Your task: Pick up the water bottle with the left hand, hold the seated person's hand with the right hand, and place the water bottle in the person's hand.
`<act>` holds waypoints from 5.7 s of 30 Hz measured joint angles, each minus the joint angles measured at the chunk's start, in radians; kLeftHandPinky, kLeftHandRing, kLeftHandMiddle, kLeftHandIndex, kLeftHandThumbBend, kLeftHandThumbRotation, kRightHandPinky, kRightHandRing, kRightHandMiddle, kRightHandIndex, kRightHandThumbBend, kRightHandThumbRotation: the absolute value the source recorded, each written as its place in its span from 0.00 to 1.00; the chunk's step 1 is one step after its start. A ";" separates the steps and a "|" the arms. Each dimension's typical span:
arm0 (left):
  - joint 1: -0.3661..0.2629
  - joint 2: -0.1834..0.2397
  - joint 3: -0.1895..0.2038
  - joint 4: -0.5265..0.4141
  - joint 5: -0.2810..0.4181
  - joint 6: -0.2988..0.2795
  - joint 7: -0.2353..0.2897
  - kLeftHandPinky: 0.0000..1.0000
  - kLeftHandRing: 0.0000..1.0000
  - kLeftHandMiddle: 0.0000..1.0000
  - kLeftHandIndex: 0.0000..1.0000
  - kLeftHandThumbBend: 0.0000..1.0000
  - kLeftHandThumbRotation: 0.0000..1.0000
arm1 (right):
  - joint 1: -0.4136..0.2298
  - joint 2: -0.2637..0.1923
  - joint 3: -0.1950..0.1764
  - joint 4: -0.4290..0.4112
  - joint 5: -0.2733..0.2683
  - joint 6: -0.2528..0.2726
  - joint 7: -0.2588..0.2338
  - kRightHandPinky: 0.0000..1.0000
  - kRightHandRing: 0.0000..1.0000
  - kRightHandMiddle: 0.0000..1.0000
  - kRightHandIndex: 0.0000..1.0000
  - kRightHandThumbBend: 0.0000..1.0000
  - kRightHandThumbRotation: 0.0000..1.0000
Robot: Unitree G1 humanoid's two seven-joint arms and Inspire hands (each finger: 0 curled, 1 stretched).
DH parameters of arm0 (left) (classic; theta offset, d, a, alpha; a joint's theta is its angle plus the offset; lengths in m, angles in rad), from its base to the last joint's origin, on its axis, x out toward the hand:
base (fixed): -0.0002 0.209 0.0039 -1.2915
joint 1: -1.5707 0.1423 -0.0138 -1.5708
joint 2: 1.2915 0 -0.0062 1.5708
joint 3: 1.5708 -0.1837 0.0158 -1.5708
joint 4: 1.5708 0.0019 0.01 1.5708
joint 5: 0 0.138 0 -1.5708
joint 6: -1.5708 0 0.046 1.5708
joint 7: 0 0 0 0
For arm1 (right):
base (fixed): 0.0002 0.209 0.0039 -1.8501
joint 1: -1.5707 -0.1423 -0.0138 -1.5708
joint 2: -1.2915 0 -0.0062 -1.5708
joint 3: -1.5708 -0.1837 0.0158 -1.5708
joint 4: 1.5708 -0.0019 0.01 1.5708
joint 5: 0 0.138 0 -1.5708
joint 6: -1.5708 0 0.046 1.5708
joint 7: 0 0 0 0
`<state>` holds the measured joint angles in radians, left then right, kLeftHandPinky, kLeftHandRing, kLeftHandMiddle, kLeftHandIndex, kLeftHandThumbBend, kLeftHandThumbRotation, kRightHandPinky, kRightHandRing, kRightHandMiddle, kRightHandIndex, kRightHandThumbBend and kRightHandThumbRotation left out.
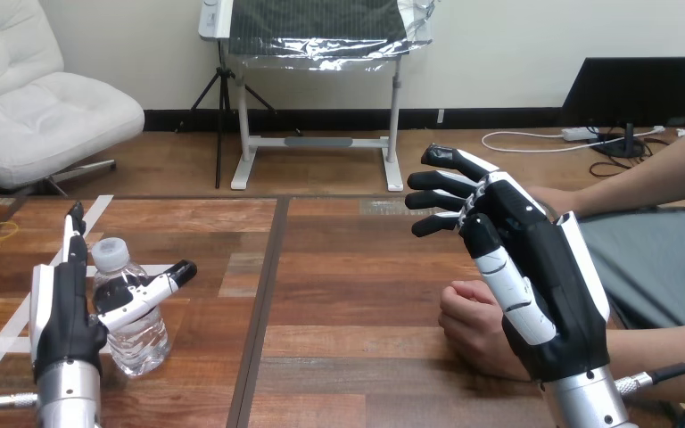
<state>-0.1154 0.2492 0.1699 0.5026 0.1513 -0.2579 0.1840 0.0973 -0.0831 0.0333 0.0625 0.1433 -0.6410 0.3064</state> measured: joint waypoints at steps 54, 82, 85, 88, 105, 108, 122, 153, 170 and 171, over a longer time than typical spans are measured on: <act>-0.052 -0.001 -0.007 -0.016 -0.020 0.100 0.006 0.97 0.99 1.00 1.00 0.97 0.27 | 0.021 0.000 0.000 -0.021 0.000 0.011 0.003 0.59 0.71 0.74 0.80 0.58 0.76; -0.097 0.001 -0.019 0.003 -0.018 0.212 -0.010 0.95 1.00 1.00 1.00 0.97 0.28 | 0.021 0.000 0.000 -0.023 0.003 0.012 0.006 0.60 0.71 0.75 0.80 0.56 0.75; -0.104 0.002 -0.021 -0.001 -0.018 0.231 -0.012 0.95 1.00 1.00 1.00 0.96 0.27 | 0.021 0.000 0.000 -0.023 0.002 0.012 0.007 0.60 0.71 0.75 0.80 0.56 0.75; -0.109 0.002 -0.025 -0.004 -0.017 0.247 -0.013 0.95 1.00 1.00 1.00 0.95 0.26 | 0.021 0.000 0.000 -0.023 0.002 0.012 0.007 0.60 0.71 0.75 0.80 0.57 0.75; -0.120 0.003 -0.044 -0.026 0.000 0.301 -0.013 0.91 0.98 0.99 1.00 0.94 0.26 | 0.021 0.000 0.000 -0.023 0.001 0.012 0.006 0.59 0.71 0.75 0.80 0.58 0.76; -0.120 0.003 -0.045 -0.035 0.005 0.319 -0.013 0.90 0.98 0.99 1.00 0.94 0.25 | 0.021 0.000 0.000 -0.023 0.001 0.012 0.006 0.59 0.71 0.75 0.80 0.58 0.76; -0.122 0.003 -0.049 -0.065 0.012 0.376 -0.015 0.88 0.97 0.98 1.00 0.93 0.21 | 0.021 0.000 0.000 -0.023 0.002 0.012 0.006 0.59 0.71 0.74 0.80 0.56 0.76; -0.137 0.001 -0.084 -0.165 0.067 0.589 0.015 0.43 0.56 0.62 0.65 0.88 0.00 | 0.021 0.000 0.000 -0.023 0.002 0.012 0.006 0.59 0.71 0.75 0.80 0.58 0.76; -0.135 -0.005 -0.094 -0.181 0.102 0.609 0.079 0.25 0.34 0.41 0.45 0.74 0.00 | 0.021 0.000 0.000 -0.026 0.000 0.028 0.002 0.59 0.71 0.75 0.80 0.58 0.77; -0.134 -0.005 -0.094 -0.181 0.102 0.608 0.081 0.25 0.33 0.40 0.45 0.74 0.00 | 0.021 0.000 0.000 -0.026 0.000 0.028 0.002 0.59 0.71 0.75 0.80 0.58 0.76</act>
<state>-0.2492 0.2438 0.0757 0.3213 0.2532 0.3502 0.2647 0.1183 -0.0826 0.0335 0.0362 0.1434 -0.6133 0.3085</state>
